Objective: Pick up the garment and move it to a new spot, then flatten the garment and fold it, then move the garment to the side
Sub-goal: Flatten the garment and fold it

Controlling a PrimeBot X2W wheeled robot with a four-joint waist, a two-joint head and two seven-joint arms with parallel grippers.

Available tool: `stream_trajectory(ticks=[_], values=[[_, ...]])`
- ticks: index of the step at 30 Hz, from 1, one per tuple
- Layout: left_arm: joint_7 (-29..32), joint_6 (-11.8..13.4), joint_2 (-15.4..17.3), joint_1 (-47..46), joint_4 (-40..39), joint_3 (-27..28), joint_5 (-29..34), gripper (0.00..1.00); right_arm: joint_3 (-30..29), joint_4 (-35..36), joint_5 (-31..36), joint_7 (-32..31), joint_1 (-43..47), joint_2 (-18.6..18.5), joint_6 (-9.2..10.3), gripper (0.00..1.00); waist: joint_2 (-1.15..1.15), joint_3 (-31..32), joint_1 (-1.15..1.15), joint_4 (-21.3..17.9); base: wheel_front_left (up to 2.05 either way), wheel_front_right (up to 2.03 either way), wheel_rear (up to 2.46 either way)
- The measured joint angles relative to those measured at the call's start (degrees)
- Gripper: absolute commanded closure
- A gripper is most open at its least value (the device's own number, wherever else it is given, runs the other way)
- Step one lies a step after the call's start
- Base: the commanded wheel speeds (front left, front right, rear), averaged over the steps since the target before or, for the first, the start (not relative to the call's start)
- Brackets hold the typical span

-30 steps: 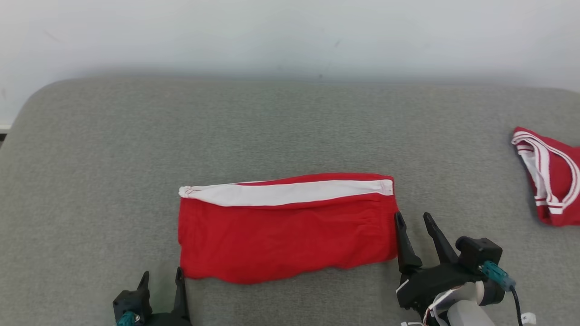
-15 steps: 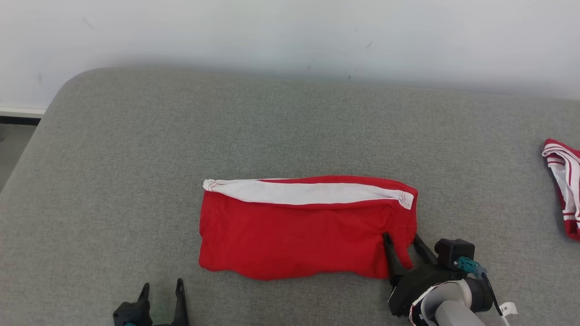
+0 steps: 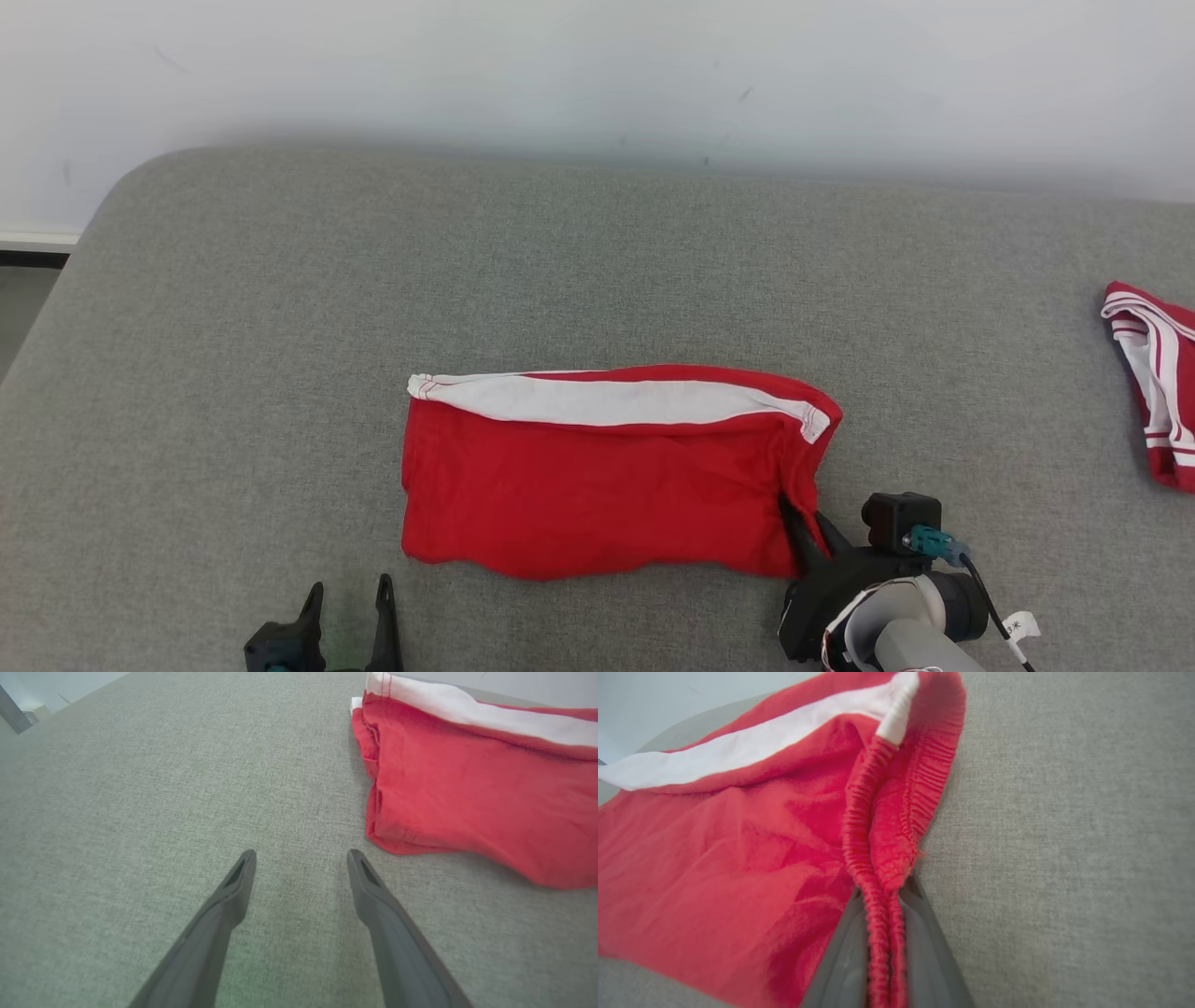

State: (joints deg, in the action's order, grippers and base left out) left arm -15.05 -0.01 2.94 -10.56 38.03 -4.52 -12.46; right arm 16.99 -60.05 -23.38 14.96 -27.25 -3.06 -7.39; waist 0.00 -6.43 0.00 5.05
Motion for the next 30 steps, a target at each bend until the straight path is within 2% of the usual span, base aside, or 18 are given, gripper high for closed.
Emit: stream_trajectory(ticks=[4, 8, 14, 19, 24, 26, 30], values=[[0.0, 0.0, 0.0, 0.2, 0.0, -0.2, -0.3, 0.00, -0.8, -0.8, -0.9, 0.3, -0.6, 0.1, -0.19, 1.00, 0.00, 0.0, 0.00, 0.0, 0.00, 0.00, 0.00], [0.0, 0.0, 0.0, 0.9, 0.1, -0.1, -0.4, 0.00, -4.1, -1.2, -1.3, 0.4, -0.9, 0.3, -0.24, 1.00, 0.00, 0.3, 0.00, -0.3, 0.00, 0.00, 0.00], [0.0, 0.1, 0.0, 1.2, 0.1, -0.2, -0.7, 0.00, -10.0, 3.5, 0.1, 0.2, 1.0, -1.1, -0.19, 1.00, 0.01, 0.6, 0.00, -1.5, 0.00, 0.00, 0.00], [0.0, 0.1, 0.0, 1.3, 0.2, -0.8, -0.8, 0.00, -10.8, 8.2, 1.5, 0.2, 2.8, -0.9, -0.18, 1.00, 0.01, 0.8, 0.01, -2.8, 0.00, 0.00, 0.00], [0.0, 0.2, 0.0, 1.2, 0.1, -2.0, -1.3, 0.00, -7.0, 14.4, 0.7, 0.2, 3.8, -0.5, -0.16, 1.00, 0.01, 0.8, 0.00, -2.9, 0.00, 0.00, 0.00], [0.0, 0.4, 0.0, 1.1, 0.0, -2.7, -1.5, 0.00, -2.6, 19.1, 0.0, 0.2, 3.8, -0.2, -0.16, 1.00, 0.01, 0.6, 0.00, -2.3, 0.00, 0.00, 0.00], [0.0, 0.6, 0.0, 1.1, -0.3, -3.0, -1.6, 0.00, 4.3, 24.3, -1.2, -2.0, 3.9, 0.0, -0.16, 1.00, 0.01, 0.4, 0.01, -1.1, 0.00, 0.00, 0.00]])
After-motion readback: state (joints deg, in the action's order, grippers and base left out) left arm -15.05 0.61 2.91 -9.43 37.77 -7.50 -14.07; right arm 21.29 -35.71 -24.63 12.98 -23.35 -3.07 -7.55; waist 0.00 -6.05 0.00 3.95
